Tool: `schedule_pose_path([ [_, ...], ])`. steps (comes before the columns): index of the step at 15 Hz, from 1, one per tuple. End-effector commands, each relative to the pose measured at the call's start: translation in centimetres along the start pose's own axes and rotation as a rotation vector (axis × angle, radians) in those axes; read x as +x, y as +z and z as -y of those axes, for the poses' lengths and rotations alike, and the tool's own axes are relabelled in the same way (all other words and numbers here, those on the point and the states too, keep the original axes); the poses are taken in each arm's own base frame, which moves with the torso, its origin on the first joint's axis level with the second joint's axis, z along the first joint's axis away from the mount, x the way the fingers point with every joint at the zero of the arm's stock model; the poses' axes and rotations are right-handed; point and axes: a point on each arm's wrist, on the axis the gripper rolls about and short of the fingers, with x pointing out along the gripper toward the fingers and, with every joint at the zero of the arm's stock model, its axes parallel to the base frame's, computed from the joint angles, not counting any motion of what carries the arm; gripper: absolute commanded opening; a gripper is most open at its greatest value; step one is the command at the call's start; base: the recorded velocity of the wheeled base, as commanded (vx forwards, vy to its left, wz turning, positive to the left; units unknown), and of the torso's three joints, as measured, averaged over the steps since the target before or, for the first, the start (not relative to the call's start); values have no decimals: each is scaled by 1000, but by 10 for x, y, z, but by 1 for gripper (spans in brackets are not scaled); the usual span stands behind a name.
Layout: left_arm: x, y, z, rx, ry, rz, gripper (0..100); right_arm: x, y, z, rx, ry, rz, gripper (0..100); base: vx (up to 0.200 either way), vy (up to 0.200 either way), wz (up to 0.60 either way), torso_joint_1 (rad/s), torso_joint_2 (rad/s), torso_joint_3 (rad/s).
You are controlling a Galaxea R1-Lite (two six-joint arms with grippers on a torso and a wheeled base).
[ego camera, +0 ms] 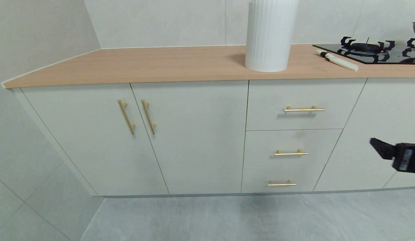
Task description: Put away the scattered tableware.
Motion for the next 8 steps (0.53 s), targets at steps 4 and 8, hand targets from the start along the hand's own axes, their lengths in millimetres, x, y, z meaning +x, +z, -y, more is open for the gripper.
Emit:
schedule_pose_path([
  [4,0,0,0,0,0,-1,100,-163,-46,77,-31,-95,189,100,0,0,0,0,0,0],
  [8,0,0,0,0,0,-1,100,-191,-78,85,-53,-143,258,100,0,0,0,0,0,0],
])
